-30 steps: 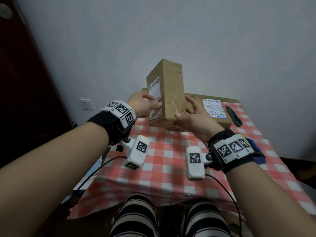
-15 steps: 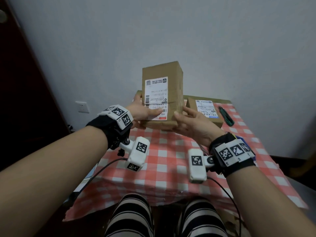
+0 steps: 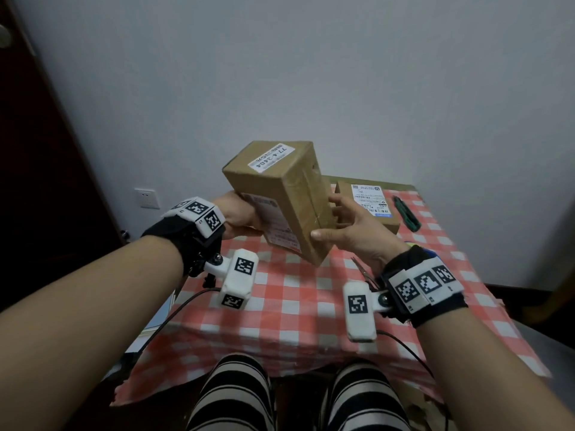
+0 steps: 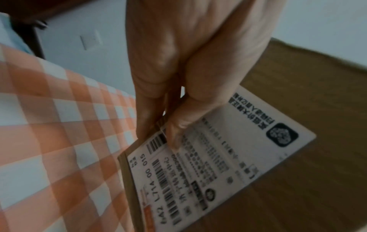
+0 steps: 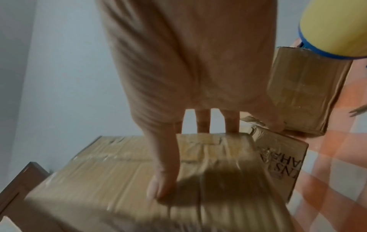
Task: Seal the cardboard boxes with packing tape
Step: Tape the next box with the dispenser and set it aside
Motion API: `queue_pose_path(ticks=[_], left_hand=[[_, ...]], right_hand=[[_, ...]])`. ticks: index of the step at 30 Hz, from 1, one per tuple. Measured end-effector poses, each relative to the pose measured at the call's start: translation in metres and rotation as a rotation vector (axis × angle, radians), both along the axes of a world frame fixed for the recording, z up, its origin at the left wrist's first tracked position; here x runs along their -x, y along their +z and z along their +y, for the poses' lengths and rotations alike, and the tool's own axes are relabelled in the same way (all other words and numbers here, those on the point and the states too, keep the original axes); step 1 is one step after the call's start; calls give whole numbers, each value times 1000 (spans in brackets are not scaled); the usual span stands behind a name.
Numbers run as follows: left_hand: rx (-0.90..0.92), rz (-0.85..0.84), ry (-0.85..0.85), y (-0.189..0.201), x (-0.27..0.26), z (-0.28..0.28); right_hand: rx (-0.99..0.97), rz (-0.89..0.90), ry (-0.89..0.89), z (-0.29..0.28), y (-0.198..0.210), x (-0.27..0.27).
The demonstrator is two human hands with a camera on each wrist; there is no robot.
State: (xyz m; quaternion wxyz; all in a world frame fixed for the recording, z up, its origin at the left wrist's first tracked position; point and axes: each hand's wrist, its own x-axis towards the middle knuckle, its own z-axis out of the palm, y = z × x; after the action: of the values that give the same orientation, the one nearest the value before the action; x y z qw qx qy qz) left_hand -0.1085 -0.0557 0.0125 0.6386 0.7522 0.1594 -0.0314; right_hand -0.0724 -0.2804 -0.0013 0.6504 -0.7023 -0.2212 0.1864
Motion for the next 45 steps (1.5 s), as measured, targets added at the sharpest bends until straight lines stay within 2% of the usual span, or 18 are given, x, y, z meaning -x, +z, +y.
queue_pose_path(ticks=[3, 12, 16, 22, 28, 31, 34, 36, 39, 43, 45], left_hand=[[28, -6, -34, -4, 1, 0], [44, -13, 7, -11, -2, 7], [72, -38, -4, -12, -2, 9], [60, -63, -36, -12, -3, 3], [8, -4, -8, -15, -1, 8], [-34, 43, -88, -12, 2, 10], [-106, 42, -284, -2, 8, 4], [-82, 29, -346, 1, 11, -1], [-9, -12, -294, -3, 11, 1], [-14, -33, -260, -6, 8, 9], [-1, -39, -260, -6, 8, 11]], right_hand=[[-12, -18, 15, -1, 4, 2], [6, -70, 29, 2, 4, 2], [-63, -36, 64, 3, 9, 6], [-142, -91, 35, 10, 14, 6], [-171, -129, -1, 12, 15, 8], [-167, -157, -86, 13, 15, 7], [-198, -165, -174, 15, 13, 6], [-226, -162, -209, 15, 13, 5], [-207, -128, -153, 9, 14, 2], [-210, -28, -11, 0, 16, 3], [-200, -18, -4, 0, 17, 6]])
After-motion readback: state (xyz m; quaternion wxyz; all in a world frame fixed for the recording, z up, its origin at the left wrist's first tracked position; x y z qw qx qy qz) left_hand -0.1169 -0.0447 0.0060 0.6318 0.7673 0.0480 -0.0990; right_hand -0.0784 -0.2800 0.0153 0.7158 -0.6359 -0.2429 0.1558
